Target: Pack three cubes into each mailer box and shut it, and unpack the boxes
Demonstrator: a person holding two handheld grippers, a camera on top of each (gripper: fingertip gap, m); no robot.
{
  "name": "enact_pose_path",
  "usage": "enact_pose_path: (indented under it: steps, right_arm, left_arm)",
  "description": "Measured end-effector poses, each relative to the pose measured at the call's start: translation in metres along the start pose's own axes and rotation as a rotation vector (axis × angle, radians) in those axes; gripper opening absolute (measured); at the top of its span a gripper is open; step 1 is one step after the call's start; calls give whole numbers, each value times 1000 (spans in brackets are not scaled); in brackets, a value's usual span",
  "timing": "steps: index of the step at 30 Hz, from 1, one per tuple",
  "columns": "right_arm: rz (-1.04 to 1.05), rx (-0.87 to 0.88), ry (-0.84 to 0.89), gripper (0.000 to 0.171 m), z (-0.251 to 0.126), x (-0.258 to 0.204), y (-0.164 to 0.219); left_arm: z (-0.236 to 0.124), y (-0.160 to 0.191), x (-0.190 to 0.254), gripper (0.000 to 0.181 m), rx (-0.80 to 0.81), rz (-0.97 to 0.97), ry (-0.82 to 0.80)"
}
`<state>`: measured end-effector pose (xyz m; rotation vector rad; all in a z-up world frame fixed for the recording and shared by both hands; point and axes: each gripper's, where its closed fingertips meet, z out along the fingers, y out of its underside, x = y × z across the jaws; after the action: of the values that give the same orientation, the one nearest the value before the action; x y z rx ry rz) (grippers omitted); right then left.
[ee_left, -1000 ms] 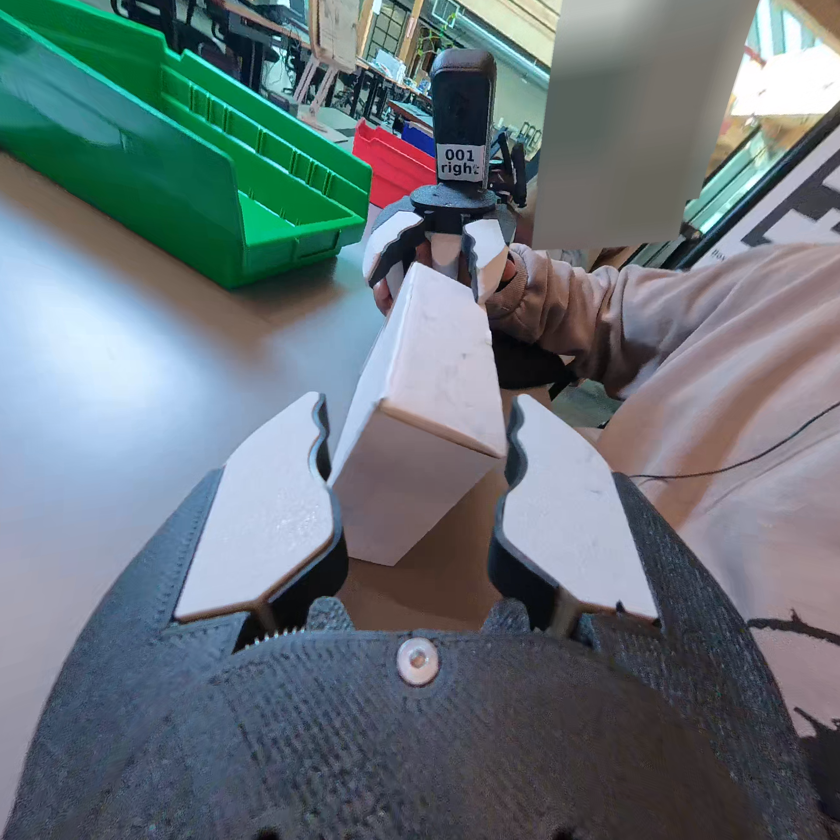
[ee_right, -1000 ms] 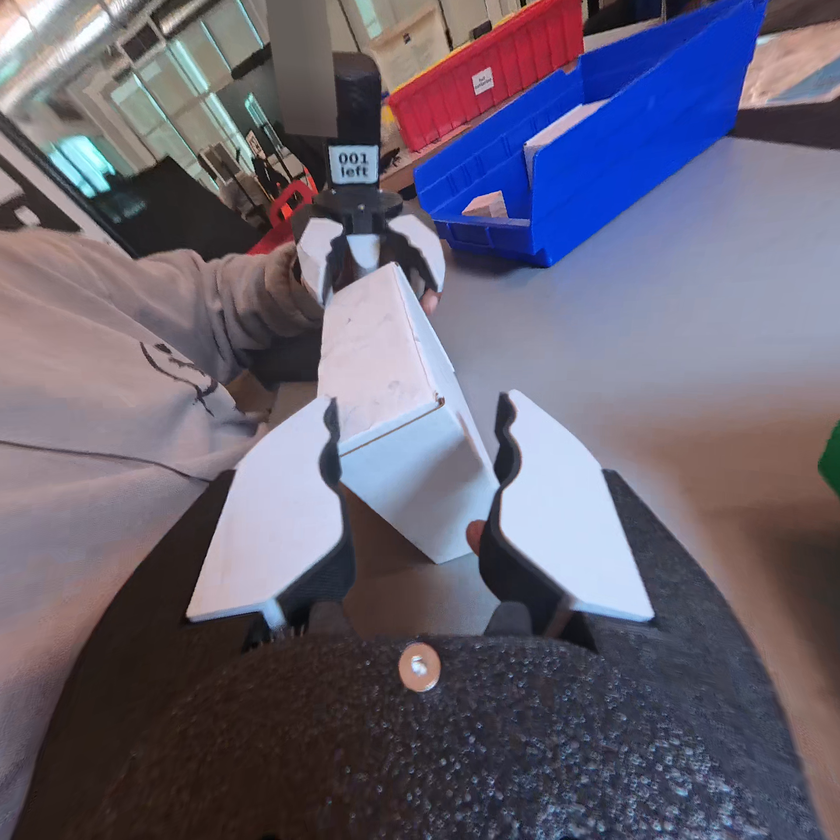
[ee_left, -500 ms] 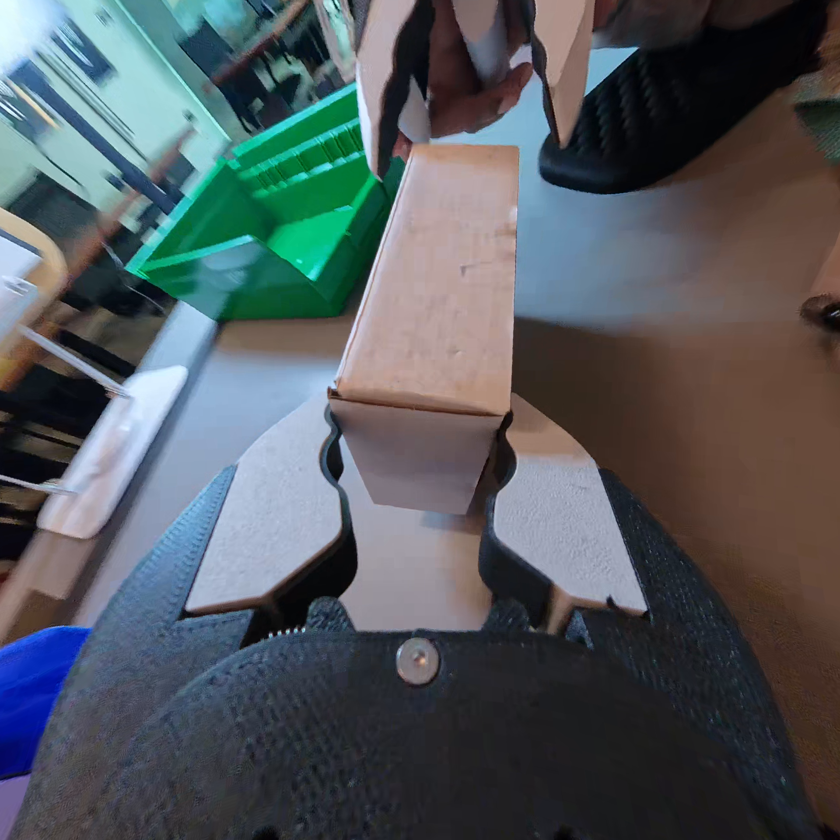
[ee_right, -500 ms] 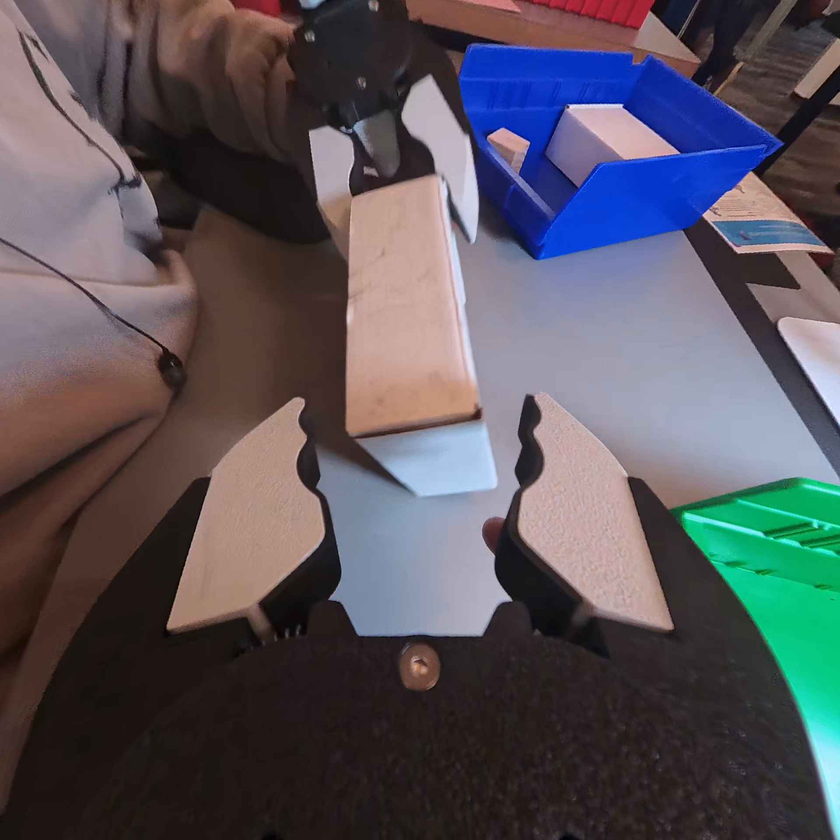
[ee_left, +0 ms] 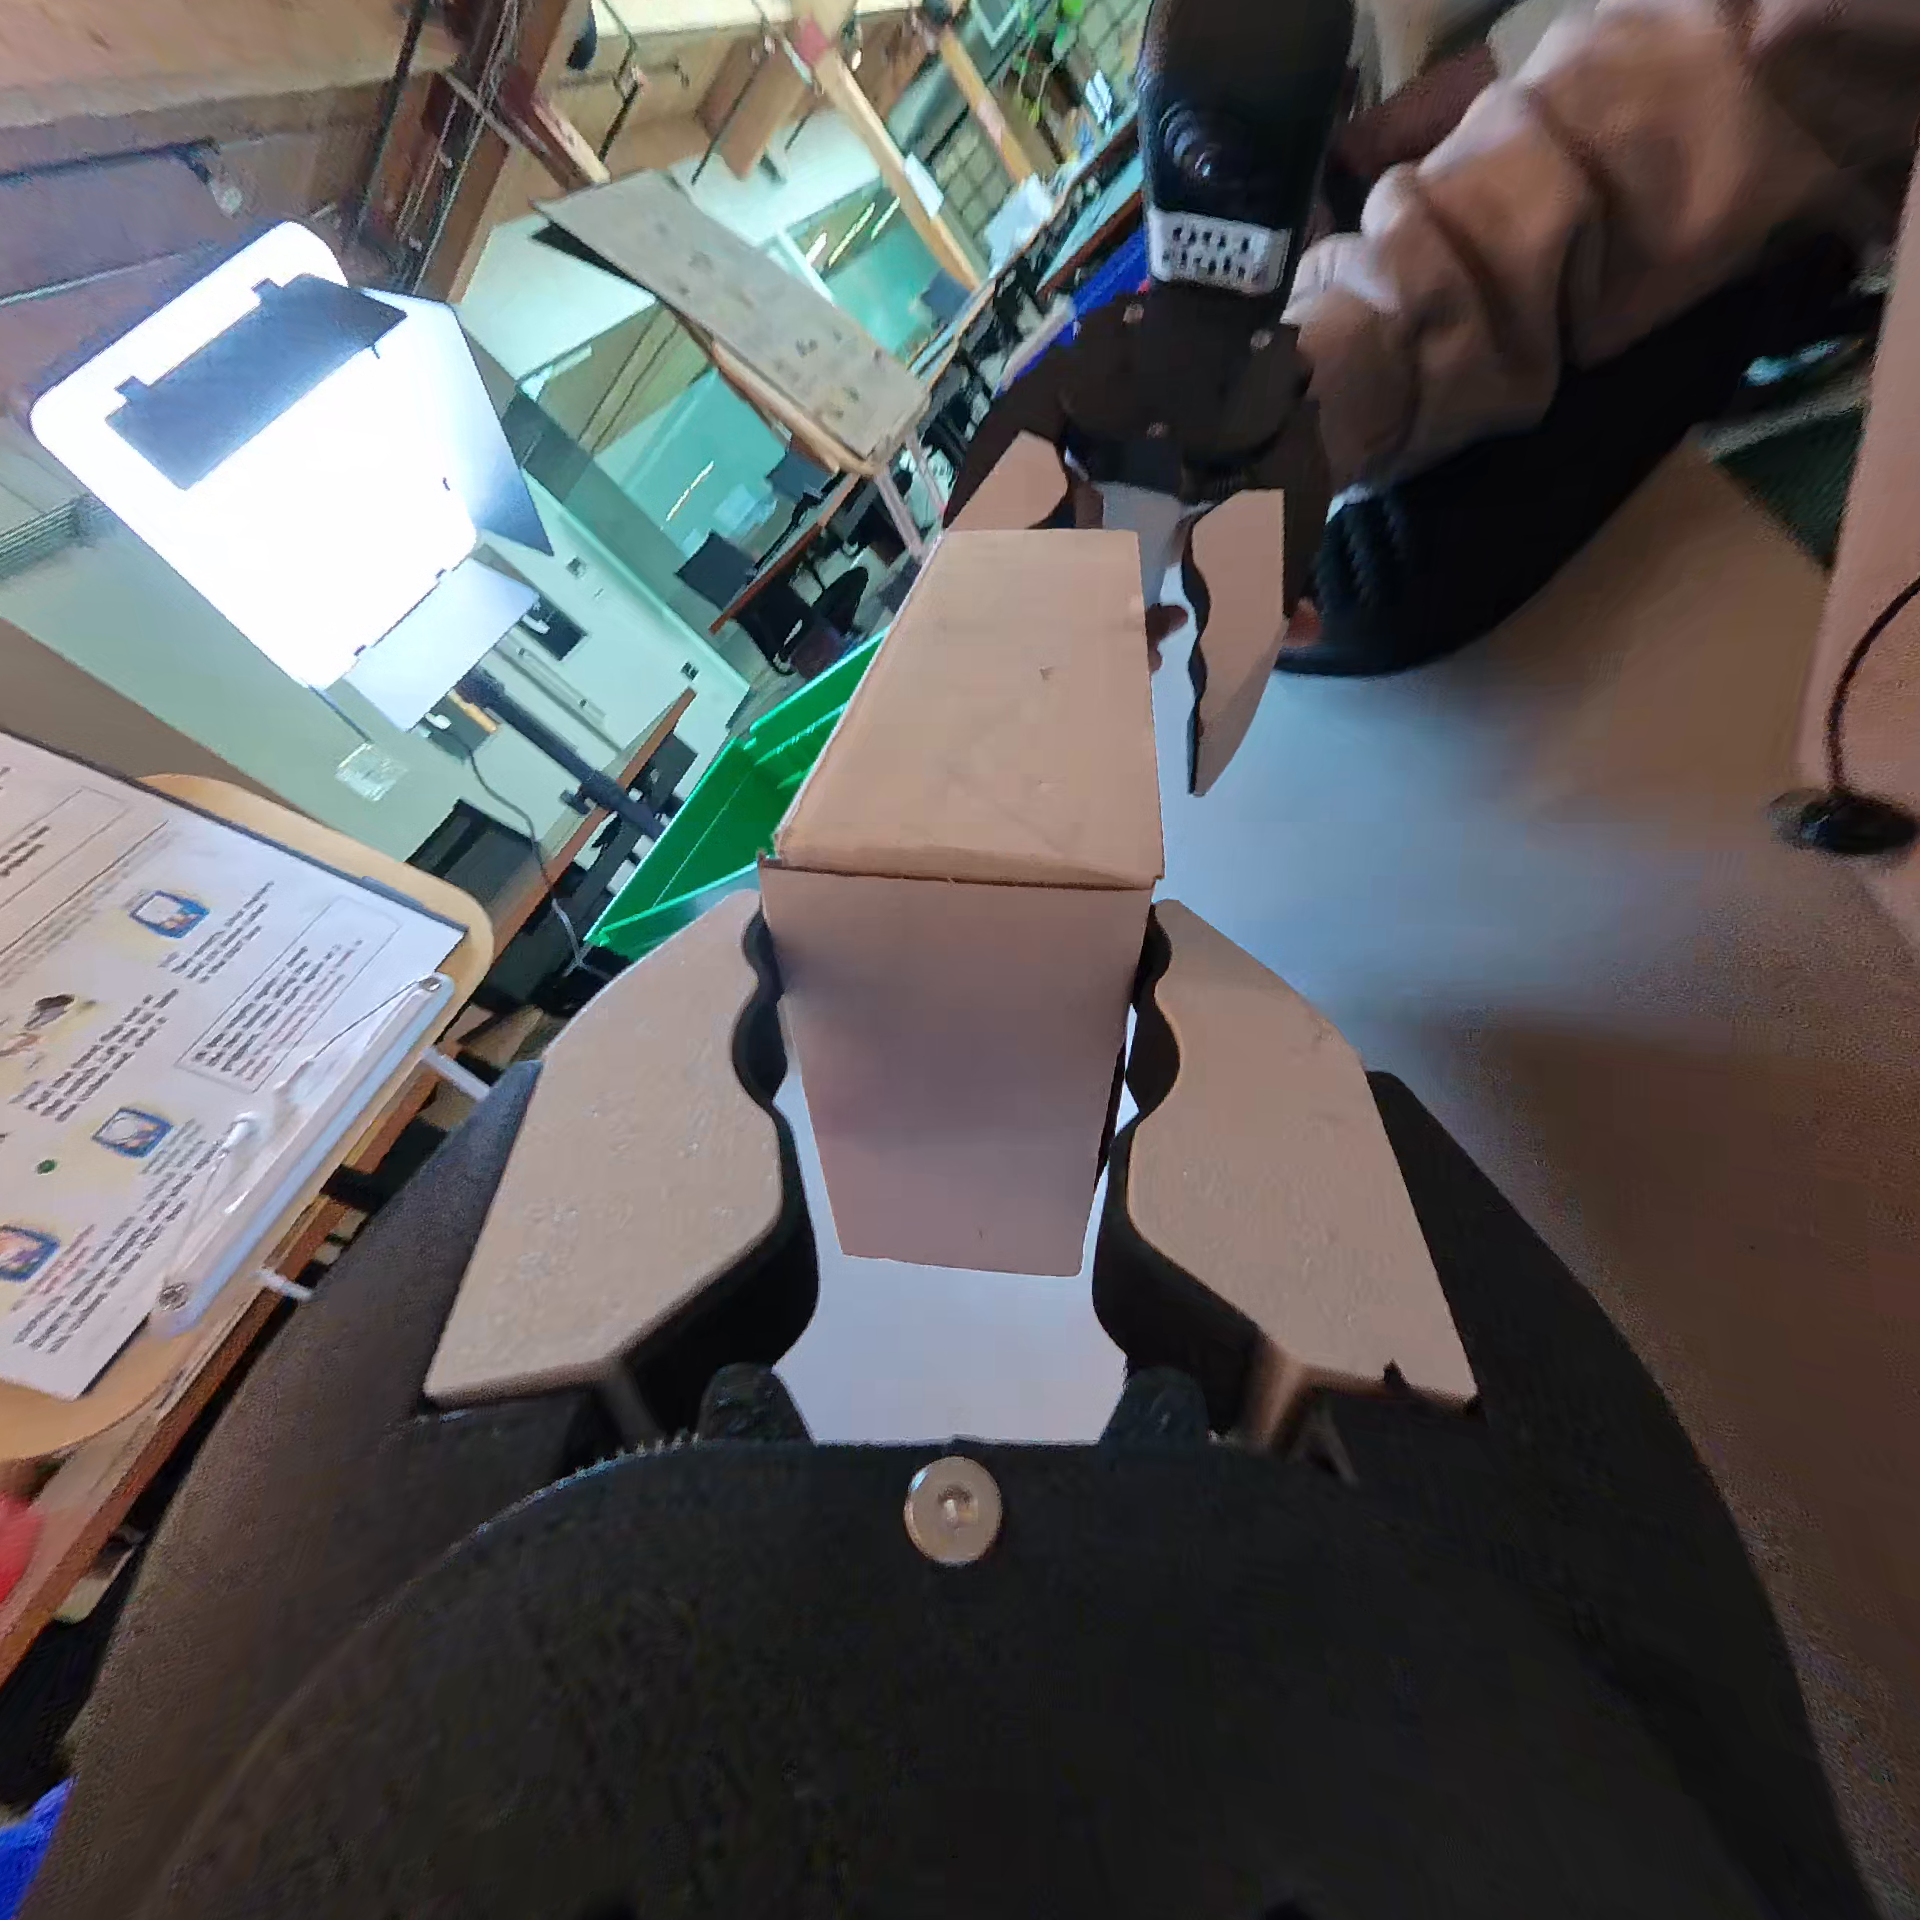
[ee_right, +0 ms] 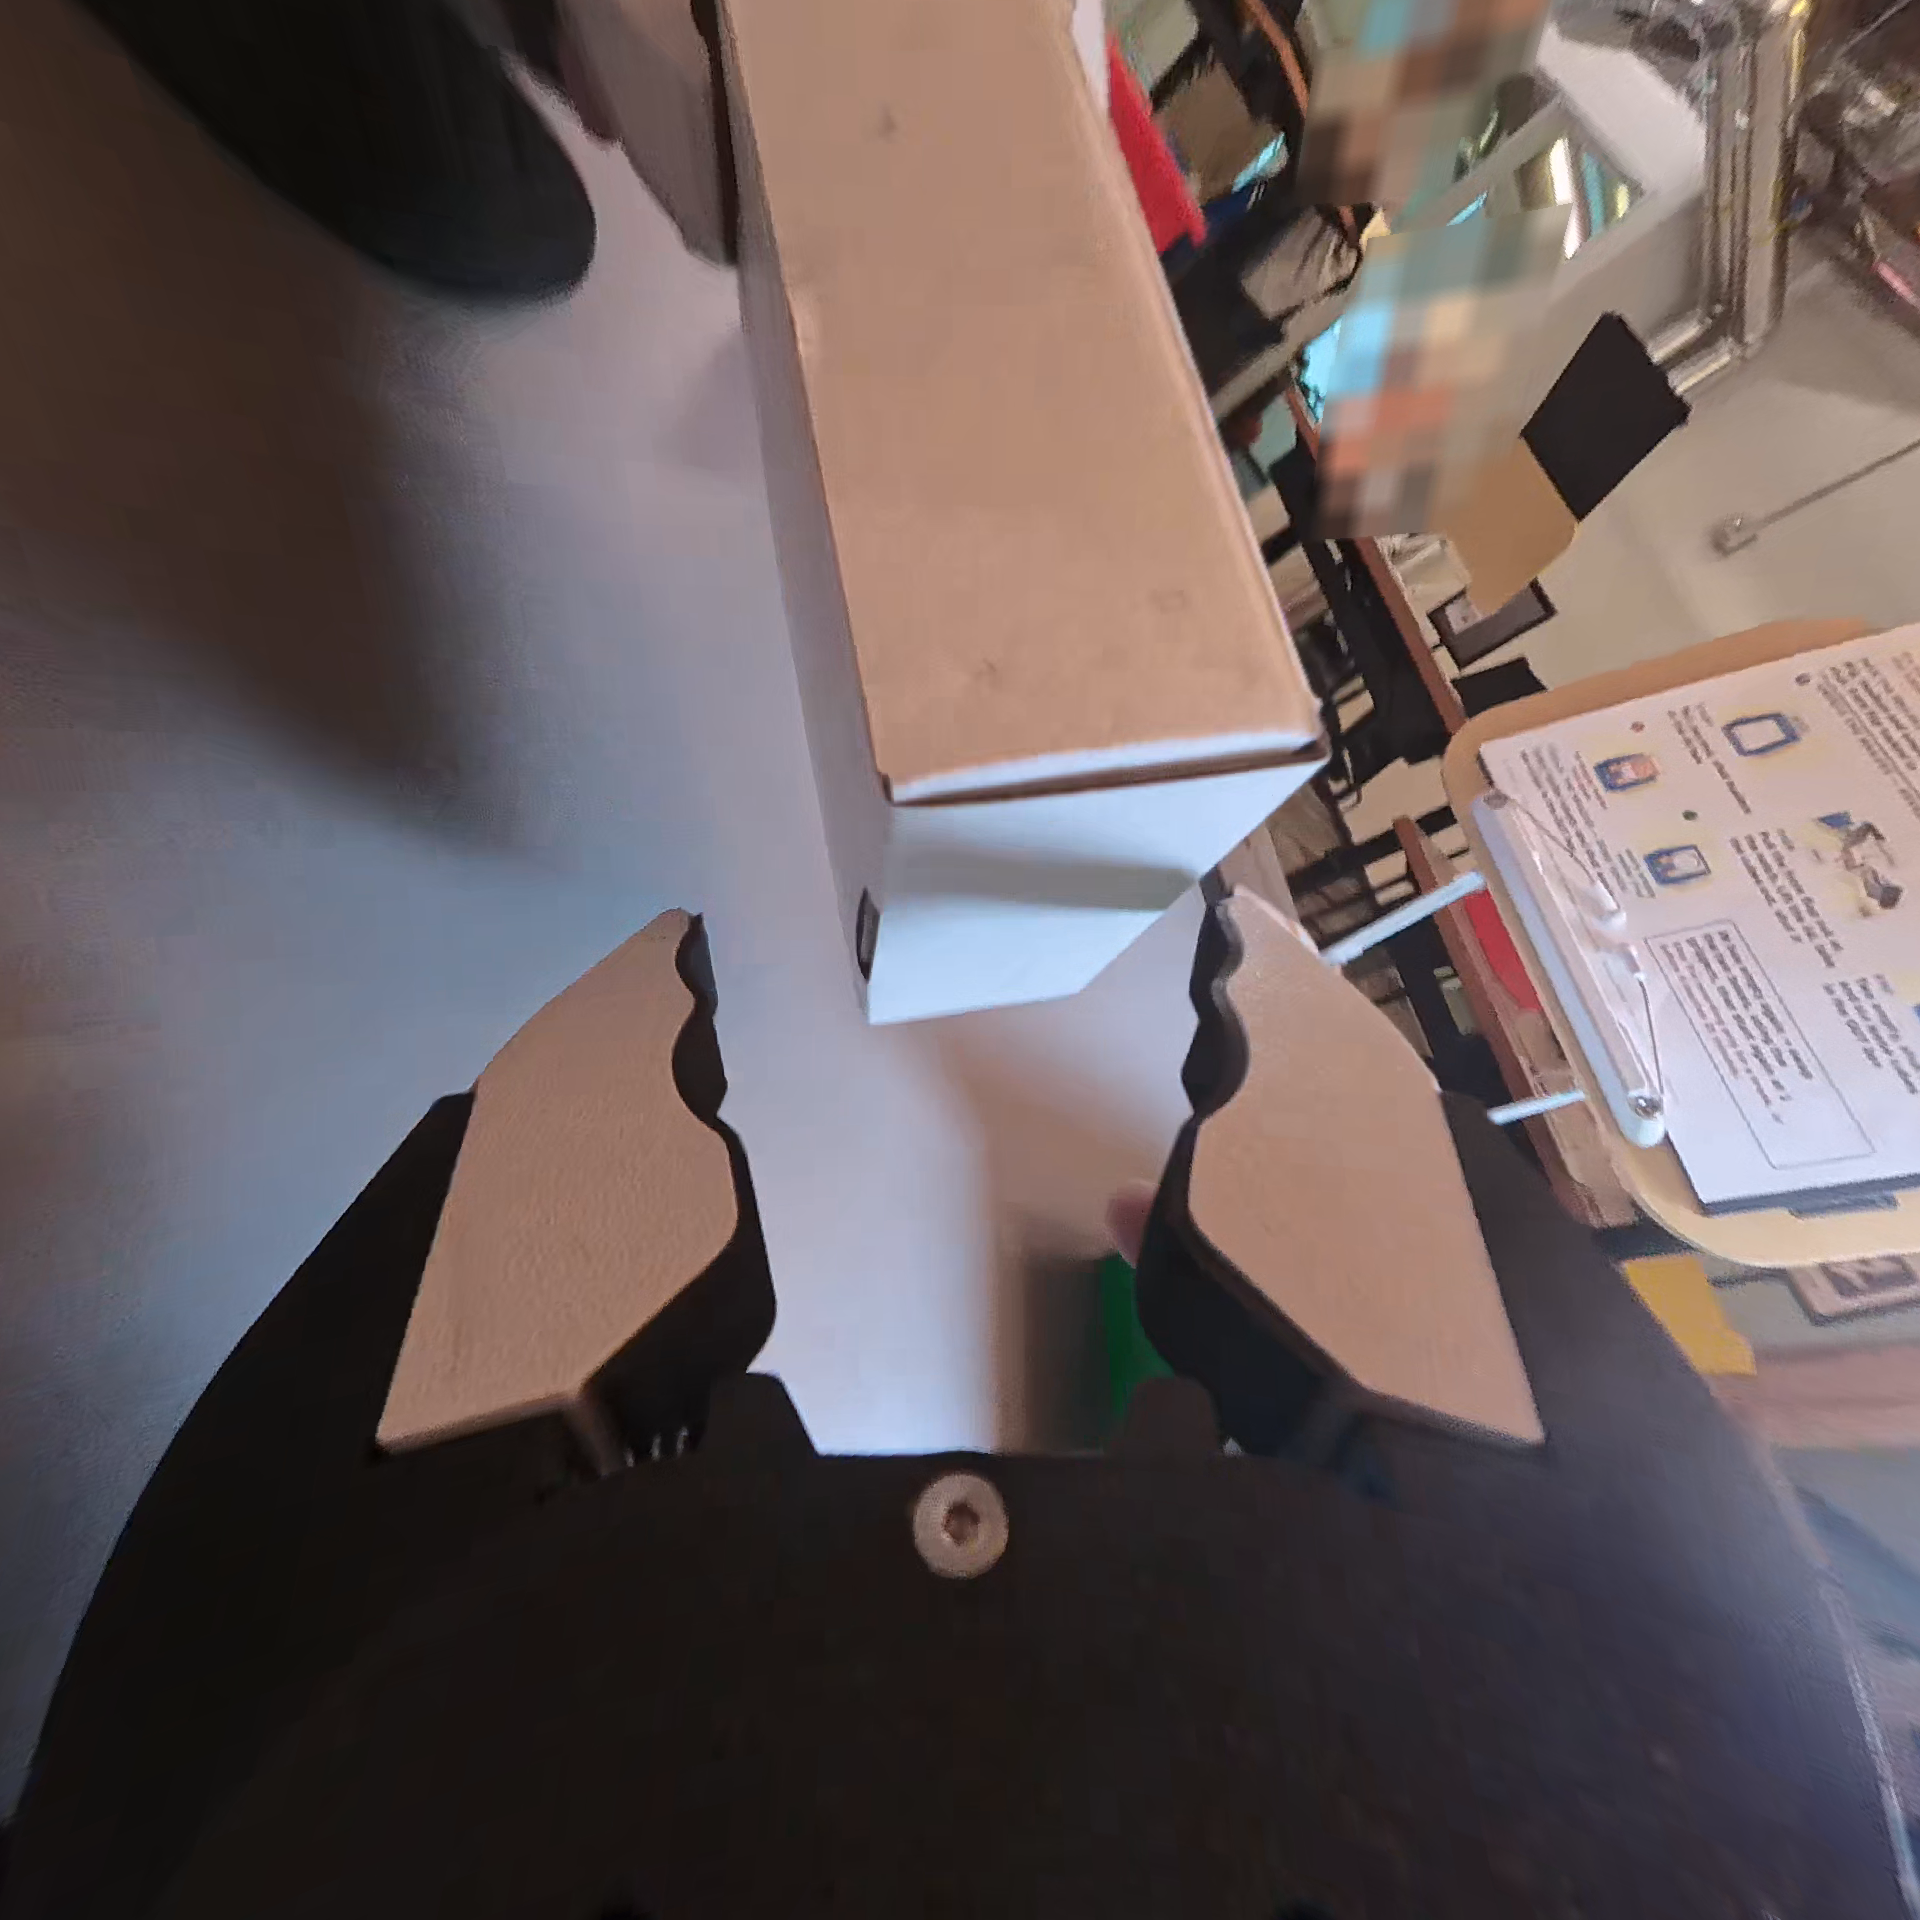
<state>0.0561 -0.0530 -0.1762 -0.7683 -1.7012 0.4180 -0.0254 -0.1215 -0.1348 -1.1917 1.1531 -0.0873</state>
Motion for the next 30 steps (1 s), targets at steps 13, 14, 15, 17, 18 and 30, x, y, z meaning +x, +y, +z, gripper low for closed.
enact_pose_path:
  steps: [13, 14, 15, 17, 18, 30]
  right_arm:
    - [-13, 21, 1, 66, -8, 7, -31]
    - [-21, -1, 7, 66, -7, 8, -29]
    - [-30, -26, 13, 66, -6, 9, -25]
    - [-39, -104, 24, 68, -4, 12, -15]
    - [-36, -140, 25, 70, -5, 14, -12]
    - [-338, -472, 65, 62, 18, 16, -27]
  left_arm:
    - [2, 4, 4, 65, -33, -2, 18]
    - [3, 6, 4, 65, -52, 9, 12]
    - [4, 9, 4, 65, -70, 22, 4]
    - [5, 13, 1, 65, -116, 43, -16]
    - [5, 18, -1, 65, -156, 67, -33]
    - [39, -7, -1, 64, -150, 287, -26]
